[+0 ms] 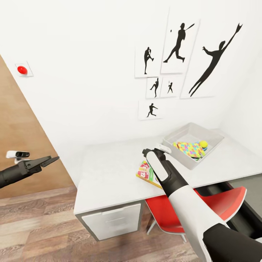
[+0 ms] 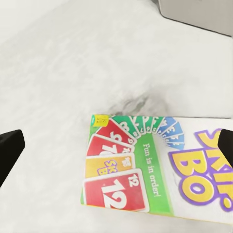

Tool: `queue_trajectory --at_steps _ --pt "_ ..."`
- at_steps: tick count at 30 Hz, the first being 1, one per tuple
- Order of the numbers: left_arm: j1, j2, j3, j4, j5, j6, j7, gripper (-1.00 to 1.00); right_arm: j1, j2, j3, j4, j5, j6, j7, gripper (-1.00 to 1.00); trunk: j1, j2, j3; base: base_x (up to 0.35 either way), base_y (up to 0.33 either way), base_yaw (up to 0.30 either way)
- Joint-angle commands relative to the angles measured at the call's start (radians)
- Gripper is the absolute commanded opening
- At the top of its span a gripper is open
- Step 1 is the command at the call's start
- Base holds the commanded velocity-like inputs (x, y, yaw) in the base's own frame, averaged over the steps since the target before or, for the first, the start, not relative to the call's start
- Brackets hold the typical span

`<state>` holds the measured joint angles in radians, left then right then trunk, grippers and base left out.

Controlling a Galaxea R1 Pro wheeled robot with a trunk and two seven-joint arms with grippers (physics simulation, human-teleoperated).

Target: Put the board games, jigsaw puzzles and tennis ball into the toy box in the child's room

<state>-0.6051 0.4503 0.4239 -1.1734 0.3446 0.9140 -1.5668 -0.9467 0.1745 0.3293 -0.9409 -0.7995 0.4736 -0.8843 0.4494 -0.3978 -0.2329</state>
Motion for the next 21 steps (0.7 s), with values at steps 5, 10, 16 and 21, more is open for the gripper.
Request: queue_trajectory --at_steps 5,10,16,21 --pt "0.0 0.001 0.031 0.0 0.005 0.012 -0.004 1.0 -0.001 -0.002 0.001 -0.002 -0.004 0.005 -0.011 1.0 0.001 -0.002 -0.01 0.0 0.0 0.0" --pt "0.002 0.004 0.043 -0.003 0.009 0.014 -0.004 1.0 -0.003 -0.004 0.001 -0.002 -0.004 0.005 -0.013 1.0 0.001 -0.002 -0.018 0.0 0.0 0.0" --pt "0.007 0.006 0.045 -0.015 0.016 0.018 -0.004 1.0 -0.019 -0.008 0.0 -0.002 -0.003 0.005 -0.013 1.0 0.001 -0.002 -0.028 0.0 0.0 0.0" --pt "0.016 0.007 0.046 -0.019 0.037 0.018 -0.004 1.0 -0.03 -0.027 -0.003 -0.002 -0.004 0.008 -0.013 1.0 0.001 -0.002 -0.036 0.0 0.0 0.0"
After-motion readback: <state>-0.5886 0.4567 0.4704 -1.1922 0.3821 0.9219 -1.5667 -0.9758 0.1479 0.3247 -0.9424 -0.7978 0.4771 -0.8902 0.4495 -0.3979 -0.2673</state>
